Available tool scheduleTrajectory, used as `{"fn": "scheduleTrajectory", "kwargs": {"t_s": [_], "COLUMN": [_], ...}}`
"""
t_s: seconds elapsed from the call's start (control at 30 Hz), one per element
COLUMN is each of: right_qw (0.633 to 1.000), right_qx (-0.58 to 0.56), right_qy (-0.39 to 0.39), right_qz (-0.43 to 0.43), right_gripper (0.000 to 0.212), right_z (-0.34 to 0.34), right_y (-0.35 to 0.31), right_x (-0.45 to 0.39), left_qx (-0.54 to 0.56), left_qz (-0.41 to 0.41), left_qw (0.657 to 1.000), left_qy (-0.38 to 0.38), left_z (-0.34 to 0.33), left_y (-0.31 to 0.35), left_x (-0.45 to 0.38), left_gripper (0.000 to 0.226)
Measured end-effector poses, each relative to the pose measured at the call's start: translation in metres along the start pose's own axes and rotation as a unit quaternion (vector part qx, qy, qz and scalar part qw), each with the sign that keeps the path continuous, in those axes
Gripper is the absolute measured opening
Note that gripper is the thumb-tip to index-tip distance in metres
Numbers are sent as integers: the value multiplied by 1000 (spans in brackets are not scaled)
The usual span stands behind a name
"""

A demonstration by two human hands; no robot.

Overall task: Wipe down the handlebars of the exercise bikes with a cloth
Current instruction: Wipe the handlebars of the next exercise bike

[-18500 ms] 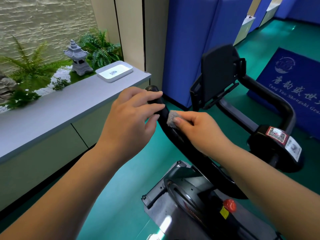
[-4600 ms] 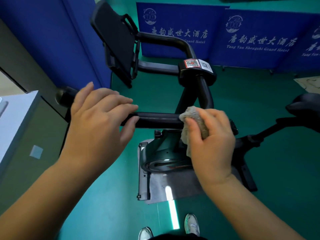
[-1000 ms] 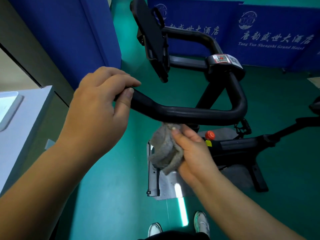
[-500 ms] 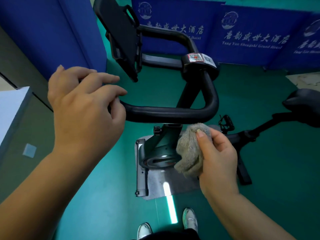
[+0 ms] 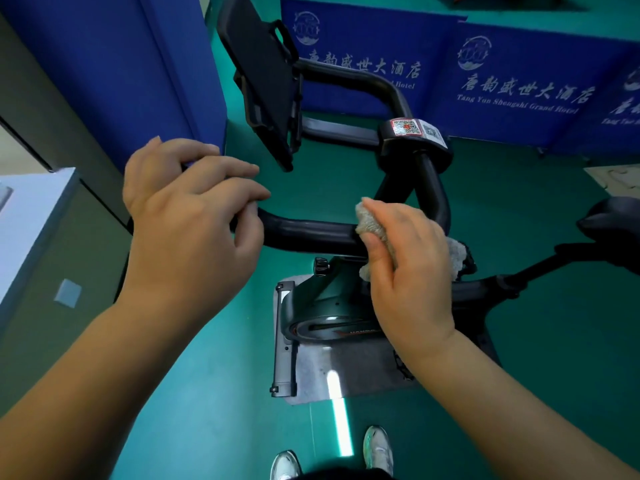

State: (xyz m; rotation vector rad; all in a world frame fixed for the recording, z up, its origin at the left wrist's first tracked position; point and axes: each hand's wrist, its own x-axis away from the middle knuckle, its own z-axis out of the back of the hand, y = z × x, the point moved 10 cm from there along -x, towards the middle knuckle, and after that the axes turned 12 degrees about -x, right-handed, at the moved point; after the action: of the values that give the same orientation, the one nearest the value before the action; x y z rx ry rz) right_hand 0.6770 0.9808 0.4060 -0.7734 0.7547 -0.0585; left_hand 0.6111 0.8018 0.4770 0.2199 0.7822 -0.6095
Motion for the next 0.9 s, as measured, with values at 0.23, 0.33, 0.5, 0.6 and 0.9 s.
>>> {"fn": "scheduleTrajectory", "kwargs": {"t_s": [0.23,0.33,0.5,0.6,0.9], "right_qw": [986,983,980,982,992], "right_qx": [-97,-102,-62,-37,21], "right_qy": [-28,-14,-51,-53,-18], "right_qz": [133,153,184,176,126], "right_gripper": [30,27,23,24,34], "right_z": [-47,-51,-46,-36,18], "right_y": [-70,-79,-61,-44,3], "right_x": [-4,-10,-5,1,2], "left_qx": [26,11,6,-7,-42], "left_qz": [0,-2,4,10,16], "left_qw": [1000,999,999,999,999], "left_qy": [-18,-34,-39,-46,-23], "left_z": [1,-3,-3,-4,-2], "left_y": [-3,-5,-4,-4,-1], "left_x": [-2,-2,-2,-3,-2], "left_gripper": [14,18,18,19,24]}}
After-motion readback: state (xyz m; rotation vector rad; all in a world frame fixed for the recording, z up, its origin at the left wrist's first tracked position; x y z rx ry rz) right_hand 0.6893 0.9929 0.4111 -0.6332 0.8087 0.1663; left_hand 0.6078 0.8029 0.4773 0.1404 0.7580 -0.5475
